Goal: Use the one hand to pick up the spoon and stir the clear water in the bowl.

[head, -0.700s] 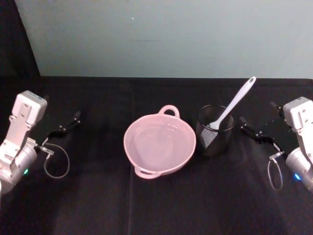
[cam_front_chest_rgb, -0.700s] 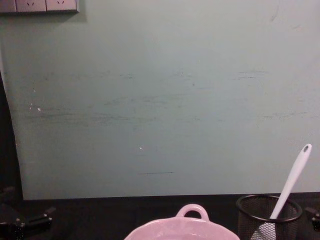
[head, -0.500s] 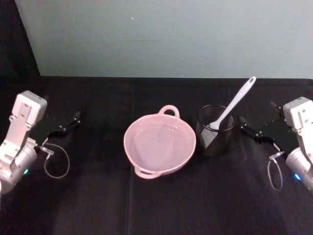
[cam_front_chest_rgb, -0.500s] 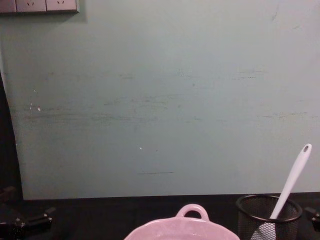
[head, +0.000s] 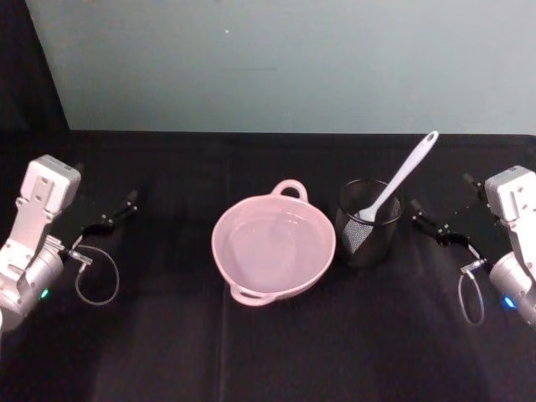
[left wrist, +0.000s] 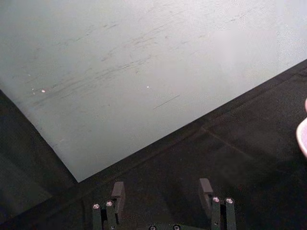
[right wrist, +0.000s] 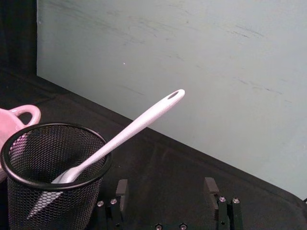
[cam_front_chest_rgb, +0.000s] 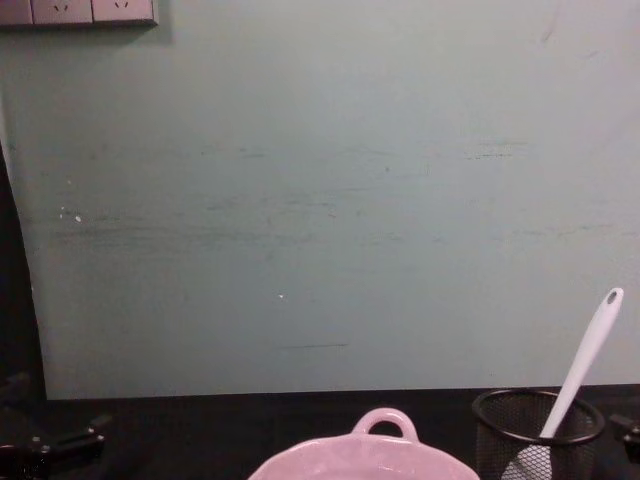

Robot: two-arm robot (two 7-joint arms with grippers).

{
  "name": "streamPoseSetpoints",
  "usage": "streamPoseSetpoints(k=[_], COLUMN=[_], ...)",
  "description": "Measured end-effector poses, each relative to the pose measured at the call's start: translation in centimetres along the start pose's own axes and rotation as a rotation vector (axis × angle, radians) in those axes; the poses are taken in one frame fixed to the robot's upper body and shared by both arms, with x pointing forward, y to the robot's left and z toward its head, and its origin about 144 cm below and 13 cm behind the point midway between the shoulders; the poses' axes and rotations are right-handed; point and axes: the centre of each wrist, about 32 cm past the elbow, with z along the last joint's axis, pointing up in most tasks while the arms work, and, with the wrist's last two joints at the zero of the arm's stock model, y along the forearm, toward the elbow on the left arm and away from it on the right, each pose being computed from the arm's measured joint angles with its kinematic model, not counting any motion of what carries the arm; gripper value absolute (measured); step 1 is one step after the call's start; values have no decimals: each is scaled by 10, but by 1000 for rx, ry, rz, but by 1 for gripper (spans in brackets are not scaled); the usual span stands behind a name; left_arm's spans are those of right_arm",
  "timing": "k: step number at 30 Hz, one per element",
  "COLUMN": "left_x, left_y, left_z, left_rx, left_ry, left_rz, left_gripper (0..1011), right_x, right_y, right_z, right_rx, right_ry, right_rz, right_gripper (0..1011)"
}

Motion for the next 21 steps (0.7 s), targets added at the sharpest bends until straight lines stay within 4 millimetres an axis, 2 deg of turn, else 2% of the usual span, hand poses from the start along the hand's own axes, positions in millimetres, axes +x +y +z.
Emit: streamPoseSetpoints(k=[21], left_x=[0], left_y=[0], left_z=[0], left_rx=[0], left_ry=[0], left_rz=[0], left_gripper=[1011], right_x=[0], right_y=[0], right_z=[0], right_rx=[0], right_ry=[0], right_rz=[0], right_gripper=[1003])
